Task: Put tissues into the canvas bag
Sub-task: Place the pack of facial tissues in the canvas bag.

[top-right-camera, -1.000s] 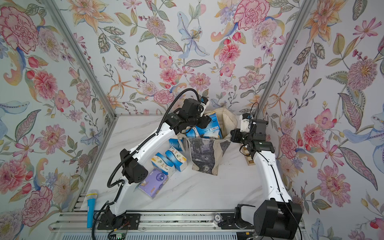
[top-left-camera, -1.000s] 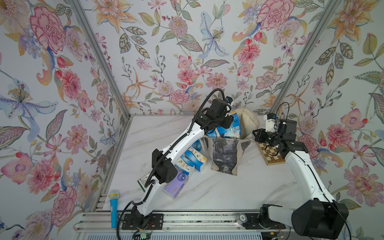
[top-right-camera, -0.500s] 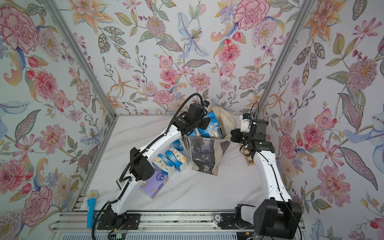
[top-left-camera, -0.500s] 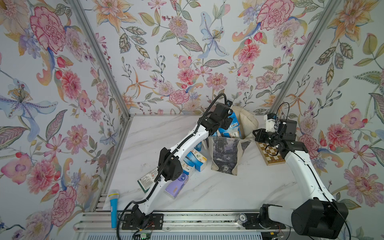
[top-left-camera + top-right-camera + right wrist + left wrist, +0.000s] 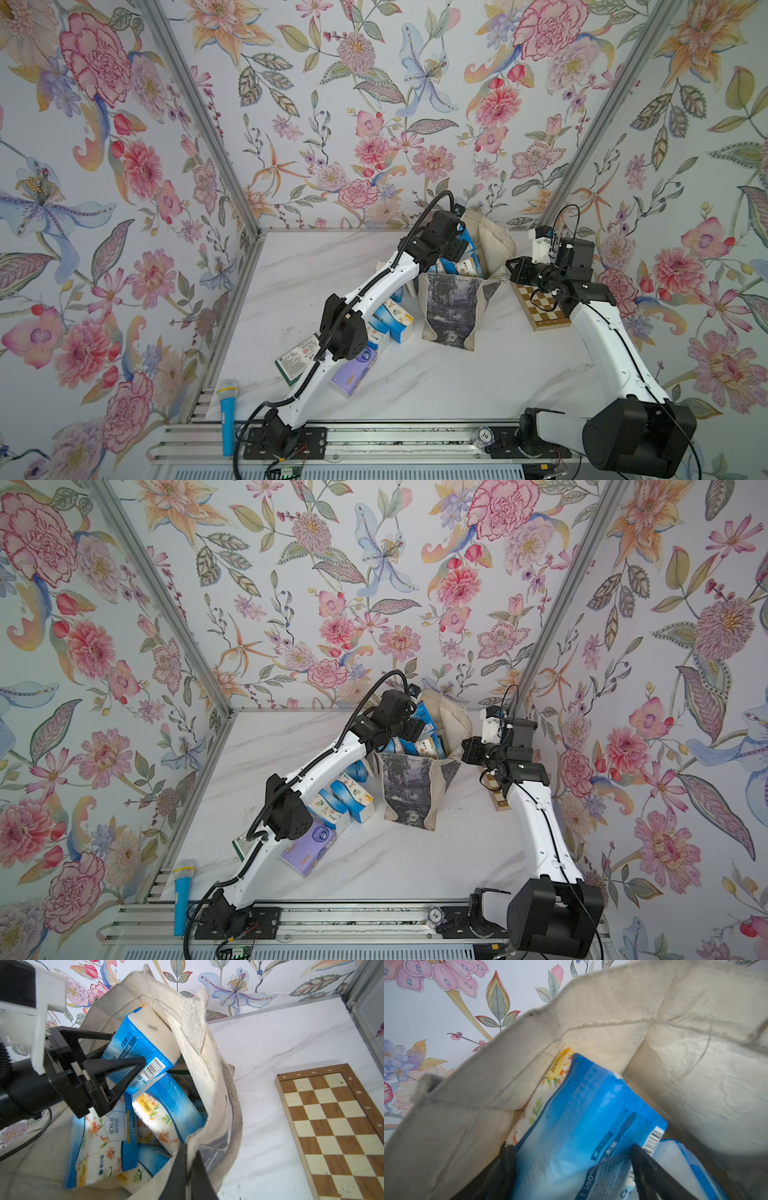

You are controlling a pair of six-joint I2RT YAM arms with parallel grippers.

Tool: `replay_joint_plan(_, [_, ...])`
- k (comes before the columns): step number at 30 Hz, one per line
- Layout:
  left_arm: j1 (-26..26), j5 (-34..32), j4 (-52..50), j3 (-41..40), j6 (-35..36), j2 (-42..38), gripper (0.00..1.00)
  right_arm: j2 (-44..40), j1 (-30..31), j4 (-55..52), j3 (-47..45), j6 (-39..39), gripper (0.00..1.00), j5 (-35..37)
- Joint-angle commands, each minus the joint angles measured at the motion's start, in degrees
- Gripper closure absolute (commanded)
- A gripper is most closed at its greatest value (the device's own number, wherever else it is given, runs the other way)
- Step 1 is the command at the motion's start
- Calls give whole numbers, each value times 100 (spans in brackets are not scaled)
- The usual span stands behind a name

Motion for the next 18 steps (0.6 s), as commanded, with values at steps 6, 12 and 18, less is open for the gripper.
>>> replay_joint_plan(6, [8,-28,-86,-855,196,-2047,8,-84,-44,184,-46,18,92,-130])
replay_joint_plan(12, [8,-1227,-664,-2266,123,-3395,6,-125,-37,235,-54,80,92,-217])
replay_joint_plan(18, [222,-1792,-937,-4889,-1067,-5068,4,-277,5,345,-192,166,92,-336])
